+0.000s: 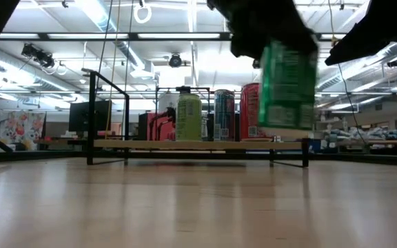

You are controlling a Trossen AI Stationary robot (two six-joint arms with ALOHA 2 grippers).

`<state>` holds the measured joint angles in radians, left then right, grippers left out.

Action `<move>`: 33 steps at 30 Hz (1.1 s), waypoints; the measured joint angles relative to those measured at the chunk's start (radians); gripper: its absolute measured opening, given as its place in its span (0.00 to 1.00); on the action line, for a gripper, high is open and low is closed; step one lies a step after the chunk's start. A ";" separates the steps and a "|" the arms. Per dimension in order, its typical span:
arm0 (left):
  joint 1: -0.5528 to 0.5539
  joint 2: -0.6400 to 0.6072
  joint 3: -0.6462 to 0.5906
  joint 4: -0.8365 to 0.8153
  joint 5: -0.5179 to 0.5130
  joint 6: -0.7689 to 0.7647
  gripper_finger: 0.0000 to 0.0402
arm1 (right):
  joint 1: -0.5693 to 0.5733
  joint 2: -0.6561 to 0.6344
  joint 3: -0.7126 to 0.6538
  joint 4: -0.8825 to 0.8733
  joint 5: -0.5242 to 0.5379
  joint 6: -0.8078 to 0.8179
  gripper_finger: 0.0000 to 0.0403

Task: Place canned beverage on shelf
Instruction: Put the green soda can on the shelf

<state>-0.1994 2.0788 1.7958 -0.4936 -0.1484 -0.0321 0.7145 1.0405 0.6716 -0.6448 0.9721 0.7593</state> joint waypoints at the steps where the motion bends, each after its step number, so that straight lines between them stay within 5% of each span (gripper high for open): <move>1: 0.003 -0.013 0.000 -0.033 -0.013 0.005 0.76 | 0.002 0.000 0.000 0.001 0.001 0.000 0.88; 14: 0.074 -0.134 -0.006 -0.338 -0.143 0.028 0.78 | 0.032 0.000 0.000 0.005 0.003 0.005 0.88; 33: 0.204 -0.199 -0.007 -0.488 -0.118 0.085 0.78 | 0.101 0.007 0.000 0.015 0.034 0.075 0.88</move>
<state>0.0047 1.8801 1.7890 -0.9817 -0.2668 0.0527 0.8154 1.0471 0.6713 -0.6300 1.0056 0.8347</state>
